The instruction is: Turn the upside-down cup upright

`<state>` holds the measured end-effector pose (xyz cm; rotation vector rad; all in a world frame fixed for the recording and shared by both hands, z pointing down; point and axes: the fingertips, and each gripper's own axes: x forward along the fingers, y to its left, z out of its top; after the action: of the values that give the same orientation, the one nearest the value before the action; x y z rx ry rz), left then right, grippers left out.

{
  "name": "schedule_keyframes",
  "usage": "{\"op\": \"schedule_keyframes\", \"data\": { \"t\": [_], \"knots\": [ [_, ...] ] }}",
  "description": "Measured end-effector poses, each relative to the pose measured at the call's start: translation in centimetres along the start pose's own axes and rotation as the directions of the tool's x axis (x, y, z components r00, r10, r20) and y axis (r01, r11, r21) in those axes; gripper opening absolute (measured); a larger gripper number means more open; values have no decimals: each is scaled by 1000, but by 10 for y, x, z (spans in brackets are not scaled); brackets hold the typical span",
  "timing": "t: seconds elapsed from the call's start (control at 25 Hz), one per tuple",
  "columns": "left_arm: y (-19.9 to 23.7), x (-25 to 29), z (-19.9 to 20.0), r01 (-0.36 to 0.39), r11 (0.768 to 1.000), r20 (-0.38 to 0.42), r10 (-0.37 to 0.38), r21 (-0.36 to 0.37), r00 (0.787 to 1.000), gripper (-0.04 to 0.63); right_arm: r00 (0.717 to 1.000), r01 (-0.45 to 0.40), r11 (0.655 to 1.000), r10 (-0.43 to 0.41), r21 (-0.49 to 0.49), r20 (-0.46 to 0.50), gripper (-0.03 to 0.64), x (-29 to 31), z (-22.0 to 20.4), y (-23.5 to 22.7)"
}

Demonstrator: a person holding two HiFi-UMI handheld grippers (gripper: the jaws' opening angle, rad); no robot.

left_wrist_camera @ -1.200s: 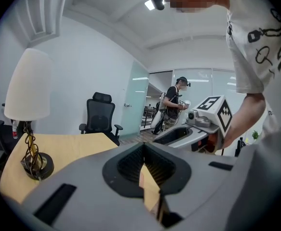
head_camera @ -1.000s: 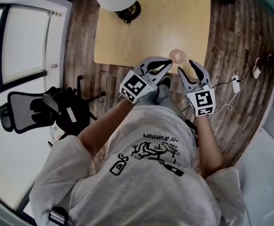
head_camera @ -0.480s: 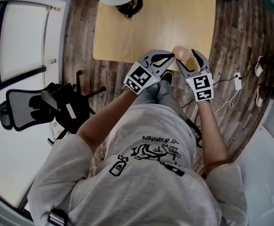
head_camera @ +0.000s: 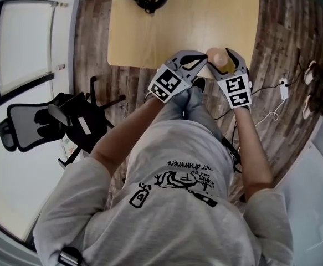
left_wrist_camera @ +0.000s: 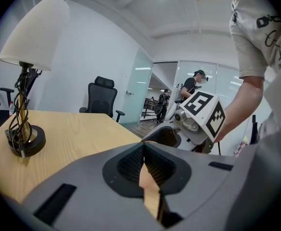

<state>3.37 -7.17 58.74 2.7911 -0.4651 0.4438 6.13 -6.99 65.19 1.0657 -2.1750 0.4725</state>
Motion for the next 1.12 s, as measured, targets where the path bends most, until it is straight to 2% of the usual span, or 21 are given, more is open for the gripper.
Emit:
{"op": "schedule_keyframes", "data": {
  "t": [0.4,0.76,1.12],
  "knots": [
    [1,6,-7,4,1000,-10,-4,-14,1000,6,1000,-8,1000,8,-3,8,318,6,-2,2],
    [-1,-1,4,7,999,20,-7,-34,1000,8,999,-11,998,9,60,35,316,-7,1,-1],
    [-8,-20,30,-6,1000,46,7,-28,999,8,996,8,999,-11,35,88,317,-36,35,-4]
  ]
}}
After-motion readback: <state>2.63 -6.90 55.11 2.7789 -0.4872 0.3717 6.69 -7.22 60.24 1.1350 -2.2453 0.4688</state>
